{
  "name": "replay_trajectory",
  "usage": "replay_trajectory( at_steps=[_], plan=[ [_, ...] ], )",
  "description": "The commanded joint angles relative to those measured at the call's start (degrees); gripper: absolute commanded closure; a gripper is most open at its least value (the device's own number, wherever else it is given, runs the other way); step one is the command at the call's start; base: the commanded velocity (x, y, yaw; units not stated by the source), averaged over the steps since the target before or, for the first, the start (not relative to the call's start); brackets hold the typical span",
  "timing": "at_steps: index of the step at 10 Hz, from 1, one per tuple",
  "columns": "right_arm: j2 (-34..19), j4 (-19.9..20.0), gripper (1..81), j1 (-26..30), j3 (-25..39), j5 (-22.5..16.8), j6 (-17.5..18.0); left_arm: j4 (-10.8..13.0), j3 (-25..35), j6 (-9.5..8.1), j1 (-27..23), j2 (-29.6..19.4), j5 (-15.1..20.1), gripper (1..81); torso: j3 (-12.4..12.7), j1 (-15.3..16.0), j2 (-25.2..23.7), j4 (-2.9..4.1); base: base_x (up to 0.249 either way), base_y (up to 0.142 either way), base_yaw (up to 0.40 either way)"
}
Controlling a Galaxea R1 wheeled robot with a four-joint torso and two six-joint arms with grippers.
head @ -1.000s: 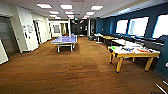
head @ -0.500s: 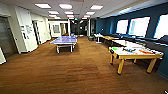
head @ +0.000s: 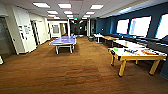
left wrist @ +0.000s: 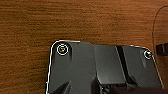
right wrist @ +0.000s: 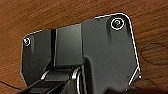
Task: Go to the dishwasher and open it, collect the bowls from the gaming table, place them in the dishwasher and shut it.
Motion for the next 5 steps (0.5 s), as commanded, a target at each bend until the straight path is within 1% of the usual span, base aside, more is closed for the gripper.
replay_trajectory(
  at_steps=[1, 5],
  plan=[
    [-0.1, 0.2, 1.0, 3.6, 0.0, -3.4, 0.0, 0.1, 0.0, -0.22, -3.4, -0.4, 2.4, 1.0, 0.0, 0.0, 0.0, 0.00, 0.217, 0.000, 0.000],
    [-0.1, 0.2, 1.0, 3.6, -0.2, -3.4, 0.0, 0.0, 0.0, -0.22, -3.4, -0.4, 2.4, 1.0, 0.0, 0.0, 0.0, 0.00, 0.217, 0.000, 0.000]
  ],
)
